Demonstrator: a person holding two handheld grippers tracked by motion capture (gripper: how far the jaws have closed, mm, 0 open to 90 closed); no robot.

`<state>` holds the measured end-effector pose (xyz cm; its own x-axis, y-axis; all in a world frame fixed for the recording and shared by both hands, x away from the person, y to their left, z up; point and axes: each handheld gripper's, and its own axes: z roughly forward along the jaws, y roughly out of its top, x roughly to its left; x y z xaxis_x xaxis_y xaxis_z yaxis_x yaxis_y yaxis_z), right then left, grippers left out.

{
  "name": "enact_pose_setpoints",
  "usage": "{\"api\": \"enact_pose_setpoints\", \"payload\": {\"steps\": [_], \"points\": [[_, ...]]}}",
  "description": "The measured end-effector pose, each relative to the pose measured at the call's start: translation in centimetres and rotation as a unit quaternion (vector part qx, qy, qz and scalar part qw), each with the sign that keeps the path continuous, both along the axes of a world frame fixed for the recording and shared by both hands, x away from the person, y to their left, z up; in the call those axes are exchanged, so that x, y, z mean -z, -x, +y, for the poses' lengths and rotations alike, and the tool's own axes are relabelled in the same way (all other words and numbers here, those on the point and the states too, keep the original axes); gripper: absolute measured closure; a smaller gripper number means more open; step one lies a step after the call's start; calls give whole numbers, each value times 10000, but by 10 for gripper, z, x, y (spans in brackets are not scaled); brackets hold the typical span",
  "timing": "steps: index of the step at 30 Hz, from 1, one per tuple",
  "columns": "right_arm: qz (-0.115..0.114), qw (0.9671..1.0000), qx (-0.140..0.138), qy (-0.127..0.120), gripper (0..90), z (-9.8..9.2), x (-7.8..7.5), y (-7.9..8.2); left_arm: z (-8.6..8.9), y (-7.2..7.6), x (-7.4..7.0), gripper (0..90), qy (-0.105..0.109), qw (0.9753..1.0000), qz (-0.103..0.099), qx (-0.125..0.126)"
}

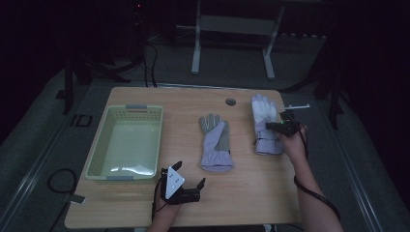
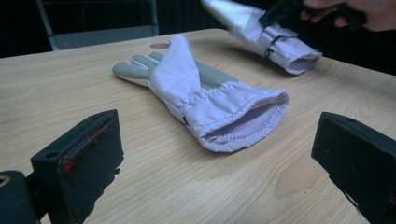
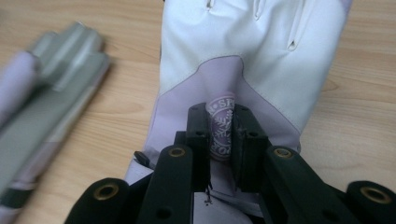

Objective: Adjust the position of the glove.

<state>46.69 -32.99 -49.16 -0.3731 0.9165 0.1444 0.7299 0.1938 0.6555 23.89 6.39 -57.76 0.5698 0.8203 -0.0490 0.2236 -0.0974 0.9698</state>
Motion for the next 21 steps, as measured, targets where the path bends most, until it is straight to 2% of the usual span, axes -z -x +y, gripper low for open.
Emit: {"api": "enact_pose_setpoints", "payload": {"steps": [4,8,10,13,15,16,19,21], "points": [[-51,9999,39,-117,797,-2,-16,15,0,0,0,23,-8,10000,-7,-1],[-124,9998,7,-185,797,-4,-26,28,0,0,0,23,-22,10000,-15,4],[-180,9993,-109,-312,796,-5,-33,43,0,0,0,23,-14,10000,-5,-3],[-438,9989,-101,-119,795,-4,-37,59,0,0,0,23,-11,10000,-2,-5],[-481,9987,-119,-91,795,-3,-38,64,-1,0,0,23,-22,10000,-7,-11],[-511,9986,-69,-73,795,-3,-39,74,-1,0,0,23,-25,10000,-8,-12],[-494,9987,-69,99,795,-1,-38,84,-1,0,0,23,-28,10000,-11,-15],[-415,9991,-22,81,795,-2,-36,89,-1,0,0,23,-30,10000,-13,-18]]}}
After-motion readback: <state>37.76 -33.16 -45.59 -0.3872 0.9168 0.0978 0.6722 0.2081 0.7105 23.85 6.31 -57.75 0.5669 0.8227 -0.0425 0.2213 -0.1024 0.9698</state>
